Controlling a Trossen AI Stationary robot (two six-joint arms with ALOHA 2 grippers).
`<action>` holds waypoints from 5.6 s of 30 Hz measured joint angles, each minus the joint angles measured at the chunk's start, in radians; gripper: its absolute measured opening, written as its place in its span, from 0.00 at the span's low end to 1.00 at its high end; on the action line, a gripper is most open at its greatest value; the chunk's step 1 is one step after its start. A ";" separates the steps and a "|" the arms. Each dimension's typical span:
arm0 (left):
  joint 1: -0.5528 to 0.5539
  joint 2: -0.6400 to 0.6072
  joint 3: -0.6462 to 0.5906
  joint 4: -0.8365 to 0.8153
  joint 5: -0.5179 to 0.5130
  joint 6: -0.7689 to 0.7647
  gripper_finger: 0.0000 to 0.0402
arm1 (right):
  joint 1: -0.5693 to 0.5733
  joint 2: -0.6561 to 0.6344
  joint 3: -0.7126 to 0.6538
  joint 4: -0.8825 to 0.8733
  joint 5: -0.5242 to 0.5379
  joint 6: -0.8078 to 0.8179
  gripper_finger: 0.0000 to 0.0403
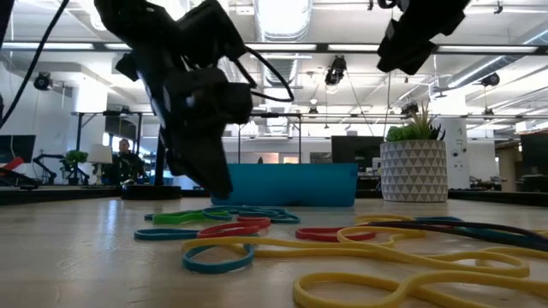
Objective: Pick and place rubber bands into bin
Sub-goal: Put the blue rubber band into the blue bin
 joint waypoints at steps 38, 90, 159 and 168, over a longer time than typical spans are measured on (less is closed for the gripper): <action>-0.017 0.051 0.001 -0.011 -0.117 -0.006 0.09 | 0.027 -0.034 -0.067 0.016 0.120 0.044 0.16; -0.010 0.027 0.036 -0.248 -0.113 0.150 0.27 | 0.027 -0.034 -0.120 0.104 0.121 0.063 0.14; 0.004 -0.002 -0.037 -0.315 -0.135 0.145 0.36 | 0.026 -0.034 -0.124 0.151 0.200 0.052 0.14; 0.005 0.101 -0.035 -0.307 -0.026 0.140 0.02 | 0.027 -0.034 -0.124 0.151 0.203 0.060 0.14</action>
